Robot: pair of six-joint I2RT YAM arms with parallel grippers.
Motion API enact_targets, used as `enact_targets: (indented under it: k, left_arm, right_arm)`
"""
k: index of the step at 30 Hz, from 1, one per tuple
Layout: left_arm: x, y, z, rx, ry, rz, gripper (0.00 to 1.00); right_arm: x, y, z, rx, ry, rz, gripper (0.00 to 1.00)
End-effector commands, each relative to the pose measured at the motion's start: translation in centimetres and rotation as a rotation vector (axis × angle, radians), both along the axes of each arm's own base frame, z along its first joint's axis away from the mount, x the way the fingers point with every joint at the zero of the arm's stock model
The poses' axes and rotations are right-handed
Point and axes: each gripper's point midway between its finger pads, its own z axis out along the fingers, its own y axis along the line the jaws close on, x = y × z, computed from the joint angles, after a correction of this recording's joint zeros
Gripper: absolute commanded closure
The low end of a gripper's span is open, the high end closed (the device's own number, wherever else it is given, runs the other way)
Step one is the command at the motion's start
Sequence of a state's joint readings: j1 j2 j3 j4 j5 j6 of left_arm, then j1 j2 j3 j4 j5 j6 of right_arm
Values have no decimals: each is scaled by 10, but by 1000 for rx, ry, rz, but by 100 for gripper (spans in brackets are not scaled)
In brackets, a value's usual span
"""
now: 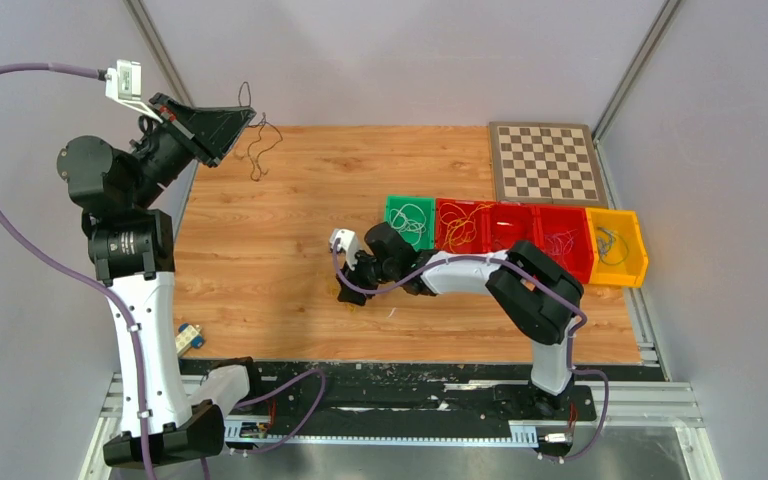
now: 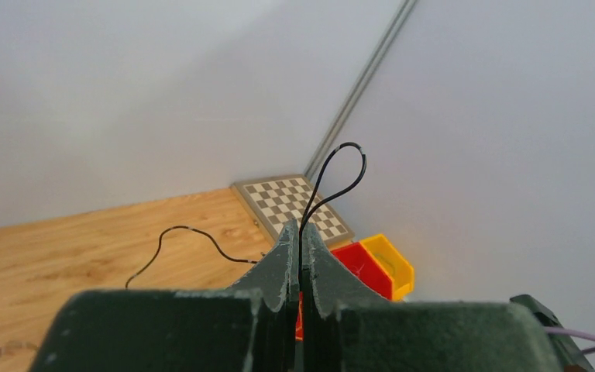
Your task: Untangle the cables
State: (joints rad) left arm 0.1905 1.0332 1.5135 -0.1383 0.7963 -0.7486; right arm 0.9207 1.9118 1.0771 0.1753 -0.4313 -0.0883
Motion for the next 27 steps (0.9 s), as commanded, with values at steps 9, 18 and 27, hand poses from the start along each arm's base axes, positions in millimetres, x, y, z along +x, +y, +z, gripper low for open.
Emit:
enact_targets:
  k: [9, 18, 27]
  left_arm:
    - [-19, -52, -30, 28, 3, -334, 100]
    - [-10, -159, -82, 66, 88, -685, 100]
    - [-10, -259, -86, 62, 91, -999, 100]
  right_arm:
    - [19, -45, 194, 231, -114, 57, 10]
    - [48, -253, 222, 8, -161, -305, 0]
    - [2, -265, 342, 272, -349, -359, 0]
